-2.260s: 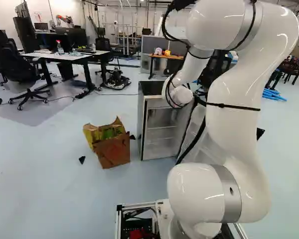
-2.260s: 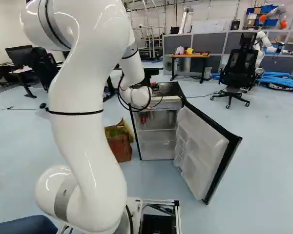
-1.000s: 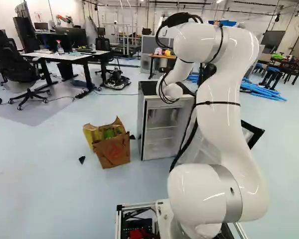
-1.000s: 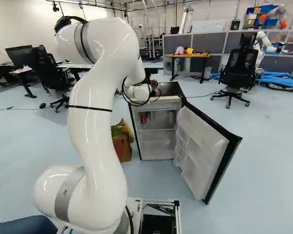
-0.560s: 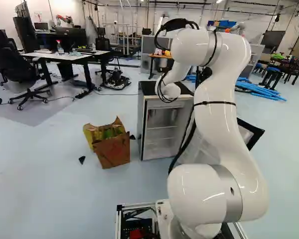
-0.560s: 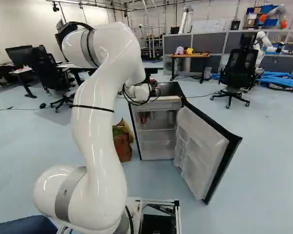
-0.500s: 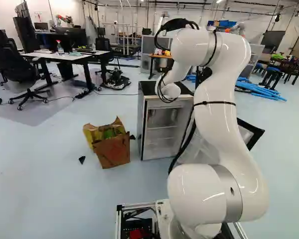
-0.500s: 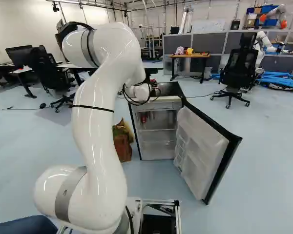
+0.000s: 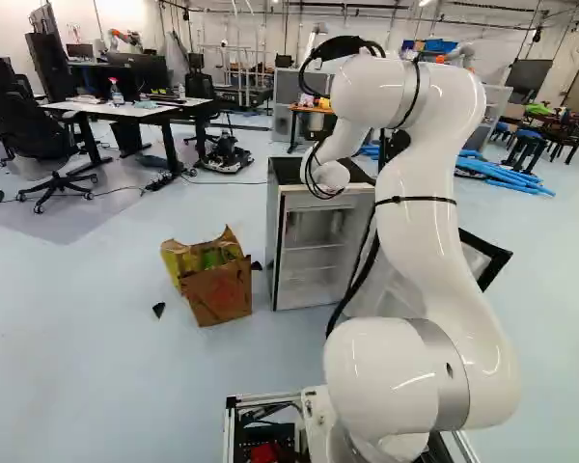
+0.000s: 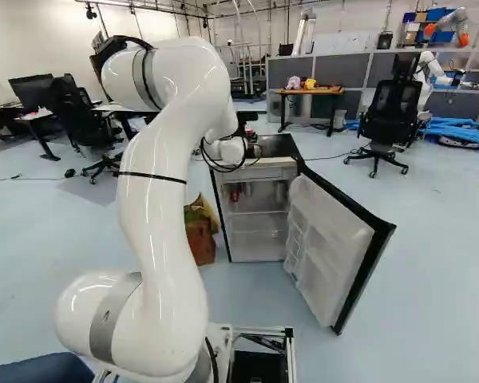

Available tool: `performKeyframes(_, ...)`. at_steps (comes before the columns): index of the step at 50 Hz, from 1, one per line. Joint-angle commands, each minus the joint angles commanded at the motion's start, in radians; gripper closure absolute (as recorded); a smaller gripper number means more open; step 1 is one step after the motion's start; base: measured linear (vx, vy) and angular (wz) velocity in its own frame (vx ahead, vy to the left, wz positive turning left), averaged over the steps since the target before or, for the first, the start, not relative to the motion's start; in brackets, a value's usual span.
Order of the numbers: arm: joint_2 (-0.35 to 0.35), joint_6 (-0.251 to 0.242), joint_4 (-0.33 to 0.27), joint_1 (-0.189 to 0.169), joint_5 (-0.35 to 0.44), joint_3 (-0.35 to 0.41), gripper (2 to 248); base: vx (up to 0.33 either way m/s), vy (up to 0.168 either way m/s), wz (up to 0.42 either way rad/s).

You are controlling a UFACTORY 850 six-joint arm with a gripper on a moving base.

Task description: Grab a drink from the fridge

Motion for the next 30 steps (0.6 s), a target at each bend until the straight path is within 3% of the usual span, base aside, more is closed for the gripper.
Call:
performKeyframes(3,0.0,0.0,0.0,0.0,0.0,0.0,154,0.0,0.0,0.0)
performKeyframes(4,0.0,0.0,0.0,0.0,0.0,0.0,125,0.0,0.0,0.0)
performKeyframes(9,0.0,0.0,0.0,0.0,0.0,0.0,125,0.0,0.0,0.0)
performKeyframes(10,0.0,0.0,0.0,0.0,0.0,0.0,91,0.0,0.0,0.0)
performKeyframes(14,0.0,0.0,0.0,0.0,0.0,0.0,91,0.0,0.0,0.0)
performKeyframes(15,0.001,0.0,0.0,0.0,0.0,0.001,54,0.0,0.0,0.0)
performKeyframes(19,0.008,0.0,0.0,0.0,0.0,0.011,54,0.0,0.0,0.0)
performKeyframes(20,0.011,0.0,0.0,0.0,0.0,0.015,17,0.0,0.0,0.0)
performKeyframes(30,0.053,0.0,0.0,0.0,0.0,0.073,3,0.0,0.0,0.0)
